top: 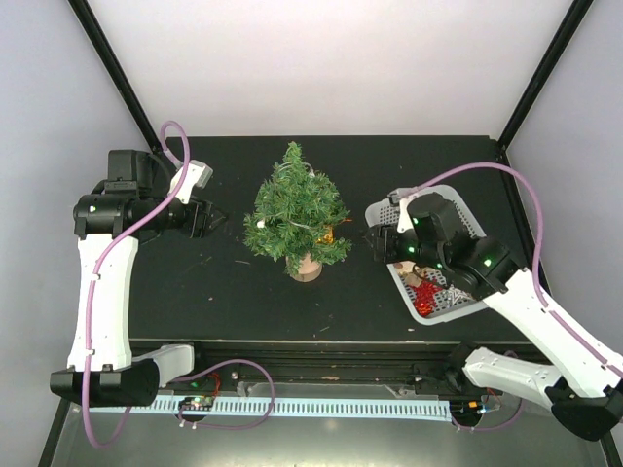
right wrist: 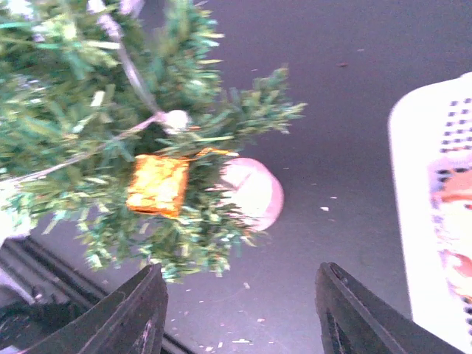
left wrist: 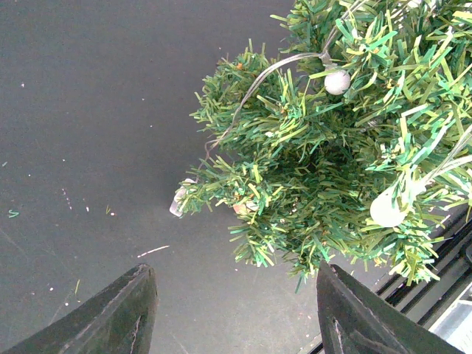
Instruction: Decorate the small christmas tree
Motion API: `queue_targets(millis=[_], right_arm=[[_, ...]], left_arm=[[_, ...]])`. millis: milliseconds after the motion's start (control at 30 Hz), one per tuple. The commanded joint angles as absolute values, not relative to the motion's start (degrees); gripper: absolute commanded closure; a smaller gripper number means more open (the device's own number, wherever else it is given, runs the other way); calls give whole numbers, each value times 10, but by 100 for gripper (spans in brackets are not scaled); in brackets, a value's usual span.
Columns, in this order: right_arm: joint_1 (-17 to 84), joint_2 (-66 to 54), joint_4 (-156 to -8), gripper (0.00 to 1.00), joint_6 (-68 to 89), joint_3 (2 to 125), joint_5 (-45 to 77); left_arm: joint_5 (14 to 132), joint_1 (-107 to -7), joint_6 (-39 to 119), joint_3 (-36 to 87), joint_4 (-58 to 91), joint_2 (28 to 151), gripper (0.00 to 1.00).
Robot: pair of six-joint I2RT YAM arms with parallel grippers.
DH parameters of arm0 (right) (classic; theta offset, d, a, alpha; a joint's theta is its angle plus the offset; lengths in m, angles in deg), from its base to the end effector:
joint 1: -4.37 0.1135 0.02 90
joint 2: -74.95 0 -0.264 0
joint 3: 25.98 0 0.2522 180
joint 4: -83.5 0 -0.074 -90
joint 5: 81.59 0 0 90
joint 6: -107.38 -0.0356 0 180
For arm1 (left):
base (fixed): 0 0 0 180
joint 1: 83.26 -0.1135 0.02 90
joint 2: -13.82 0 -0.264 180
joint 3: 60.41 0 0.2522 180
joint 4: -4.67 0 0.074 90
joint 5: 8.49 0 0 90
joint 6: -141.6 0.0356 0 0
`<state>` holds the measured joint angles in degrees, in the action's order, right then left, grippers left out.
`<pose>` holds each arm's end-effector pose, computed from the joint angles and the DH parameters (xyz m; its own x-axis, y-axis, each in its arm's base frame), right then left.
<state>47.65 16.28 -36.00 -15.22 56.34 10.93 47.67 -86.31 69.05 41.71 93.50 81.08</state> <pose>0.1456 0.1392 0.3745 -0.7506 0.0325 -0.6599 -0.3633 0.8139 0.4533 0.1866 -0.0099 0.4174 -0.6856 0.2129 -0.6962 0.5120 0.8208 -0.2532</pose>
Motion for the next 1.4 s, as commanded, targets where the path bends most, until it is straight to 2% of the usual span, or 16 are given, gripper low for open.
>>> queue_targets(millis=[0, 100, 233, 433, 633, 867, 1033, 1367], right_arm=[[462, 174, -300, 44, -180, 553, -8], [413, 166, -255, 46, -204, 536, -43], [305, 136, -220, 51, -215, 497, -3], [214, 84, -252, 55, -217, 476, 9], [137, 4, -322, 54, -237, 482, 9], [87, -117, -362, 48, -245, 524, 27], [68, -163, -379, 40, -244, 547, 15], [57, -244, -392, 39, -240, 584, 9]], left_arm=[[477, -868, 701, 426, 941, 816, 40], [483, -868, 705, 429, 944, 817, 40], [485, -869, 705, 430, 946, 818, 40], [485, -868, 703, 427, 943, 816, 40], [482, -869, 699, 425, 938, 817, 40], [481, -869, 699, 426, 937, 820, 40], [481, -869, 700, 421, 937, 820, 40], [483, -869, 701, 415, 935, 822, 40]])
